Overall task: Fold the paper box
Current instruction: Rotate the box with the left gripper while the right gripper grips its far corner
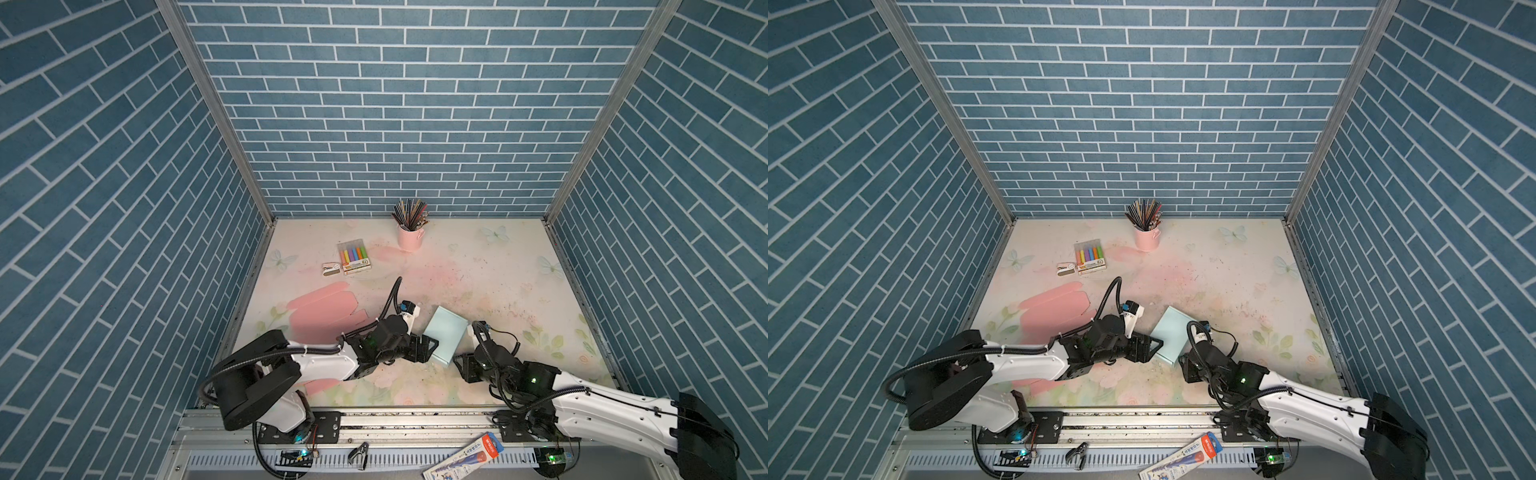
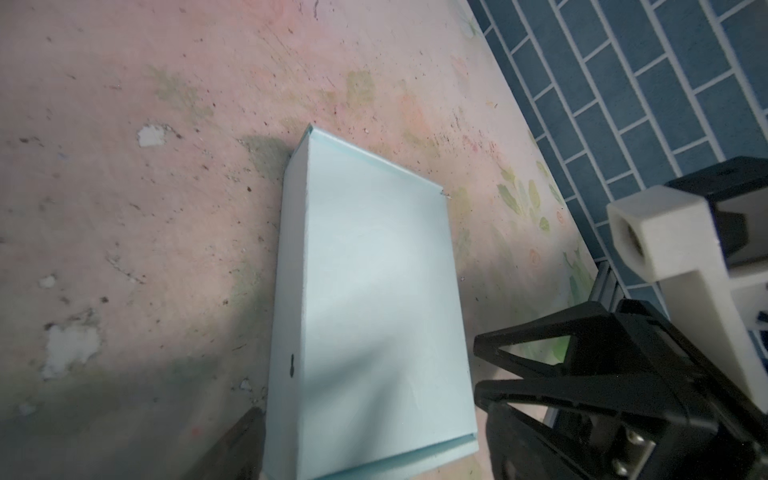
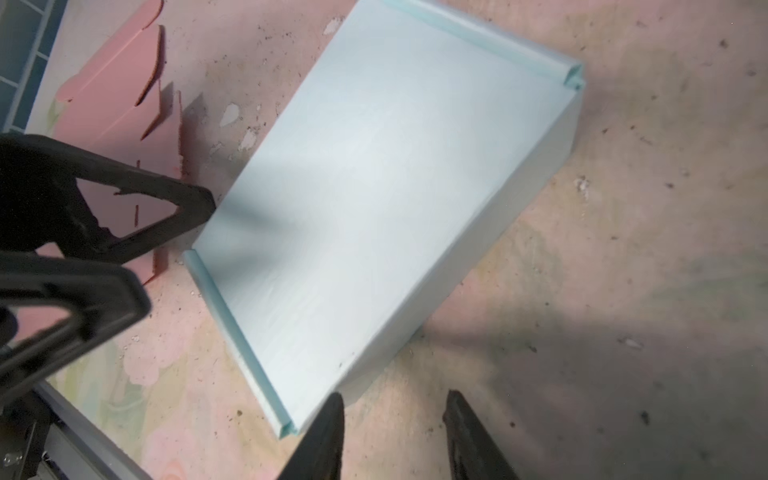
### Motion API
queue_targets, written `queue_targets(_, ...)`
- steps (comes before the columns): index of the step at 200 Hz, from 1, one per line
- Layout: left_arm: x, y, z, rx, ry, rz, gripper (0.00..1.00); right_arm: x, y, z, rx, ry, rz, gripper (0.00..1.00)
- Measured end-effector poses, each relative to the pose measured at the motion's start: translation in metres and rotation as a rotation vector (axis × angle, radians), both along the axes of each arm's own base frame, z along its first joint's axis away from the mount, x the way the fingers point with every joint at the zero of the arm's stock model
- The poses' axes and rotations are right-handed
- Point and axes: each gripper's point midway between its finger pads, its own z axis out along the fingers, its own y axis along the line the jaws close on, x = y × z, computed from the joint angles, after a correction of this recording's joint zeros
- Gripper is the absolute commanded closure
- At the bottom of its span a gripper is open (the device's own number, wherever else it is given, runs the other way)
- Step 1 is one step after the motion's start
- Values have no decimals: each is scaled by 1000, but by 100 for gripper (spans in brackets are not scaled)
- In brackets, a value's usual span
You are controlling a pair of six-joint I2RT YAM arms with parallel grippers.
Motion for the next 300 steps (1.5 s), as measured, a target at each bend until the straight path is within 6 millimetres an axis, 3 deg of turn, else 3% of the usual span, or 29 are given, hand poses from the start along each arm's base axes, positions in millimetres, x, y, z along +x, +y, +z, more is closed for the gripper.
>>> queue_targets(37, -17, 2, 18, 15, -42, -13, 12, 9, -8, 23, -23, -37, -26, 38)
queue_targets(73, -48, -1, 17, 26, -27, -45, 12, 49, -1, 57, -53, -81, -38, 29)
queue_targets(132, -75, -11, -10, 63, 46, -73, 12, 107, -3, 39, -147, -22, 21, 26)
queue_targets(169, -74, -20, -24, 79, 69, -73, 11, 136, -1, 30, -146, -7, 60, 25)
queue_targets(202, -71, -36, -25, 67, 75, -80, 12, 151, 2, 19, -116, 20, 83, 25)
queue_targets(300, -47, -46, -28, 34, 94, -50, 12, 149, 14, 14, -23, 24, 147, 32)
